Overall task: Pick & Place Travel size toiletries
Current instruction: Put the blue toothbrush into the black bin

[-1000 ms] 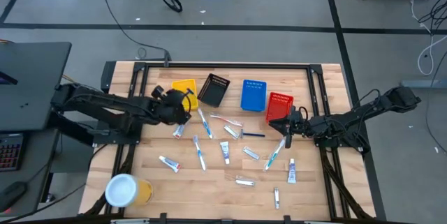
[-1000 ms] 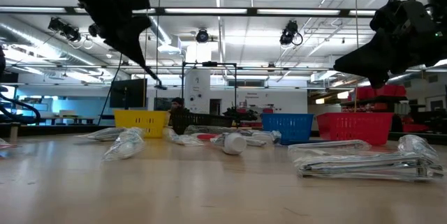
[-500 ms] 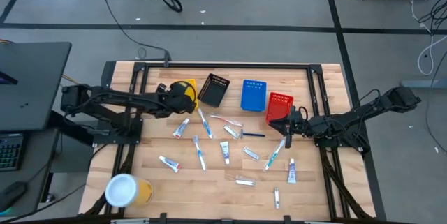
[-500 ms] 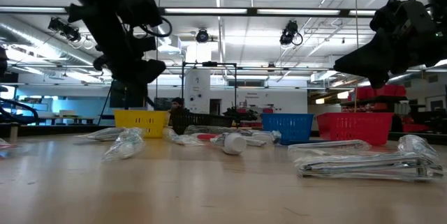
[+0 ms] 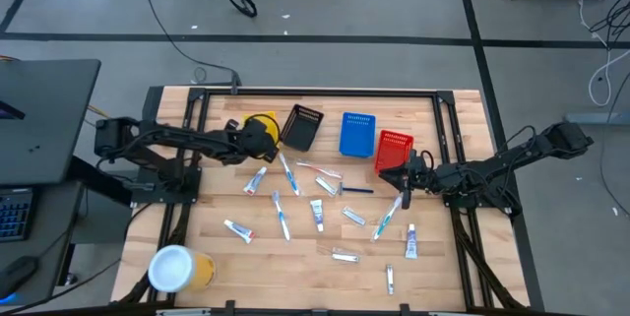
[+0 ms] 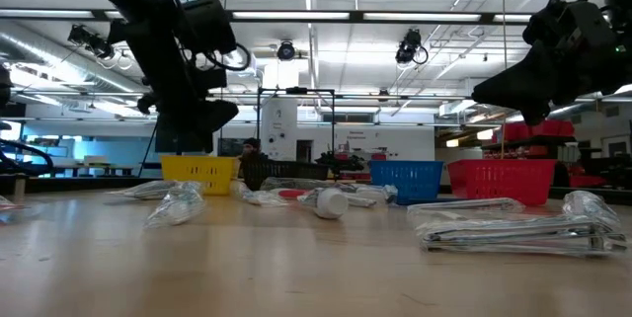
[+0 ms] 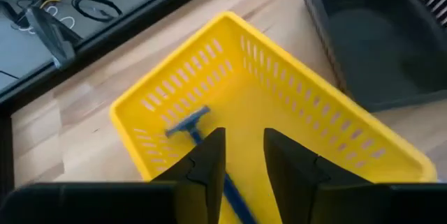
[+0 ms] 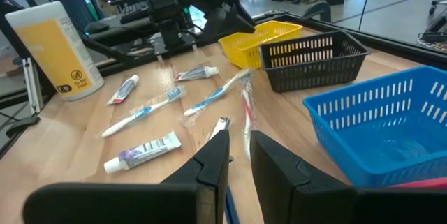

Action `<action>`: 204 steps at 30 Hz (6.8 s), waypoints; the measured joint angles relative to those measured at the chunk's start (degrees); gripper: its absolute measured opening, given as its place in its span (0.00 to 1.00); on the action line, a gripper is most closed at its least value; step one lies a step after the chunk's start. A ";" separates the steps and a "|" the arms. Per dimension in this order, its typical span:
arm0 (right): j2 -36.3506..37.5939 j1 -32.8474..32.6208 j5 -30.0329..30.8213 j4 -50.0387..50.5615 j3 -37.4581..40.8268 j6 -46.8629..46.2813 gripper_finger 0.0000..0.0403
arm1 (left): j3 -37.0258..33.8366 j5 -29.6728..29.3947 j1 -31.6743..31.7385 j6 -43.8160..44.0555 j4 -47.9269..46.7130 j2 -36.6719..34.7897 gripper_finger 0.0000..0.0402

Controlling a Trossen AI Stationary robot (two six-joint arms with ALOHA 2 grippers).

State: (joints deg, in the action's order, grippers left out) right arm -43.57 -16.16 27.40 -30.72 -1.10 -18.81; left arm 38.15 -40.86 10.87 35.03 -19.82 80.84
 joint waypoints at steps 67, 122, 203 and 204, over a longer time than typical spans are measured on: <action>-43.74 2.04 -2.97 -19.52 -23.11 3.68 0.36 | -0.22 10.69 -27.58 12.05 -9.12 -4.46 0.49; -56.08 5.70 -10.10 -19.47 -31.52 6.23 0.43 | 2.40 22.81 -35.46 -70.19 16.02 12.20 0.50; -56.06 5.70 -9.97 -13.97 -31.50 5.58 0.43 | 18.64 18.09 6.84 -15.36 15.24 16.02 0.01; -56.06 5.68 -9.97 -13.99 -31.50 5.58 0.43 | 18.64 18.12 6.86 -15.33 15.32 16.02 0.01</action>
State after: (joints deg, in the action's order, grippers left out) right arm -99.63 -10.48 17.43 -44.71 -32.60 -13.23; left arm 56.80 -22.74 17.74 19.70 -4.51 96.86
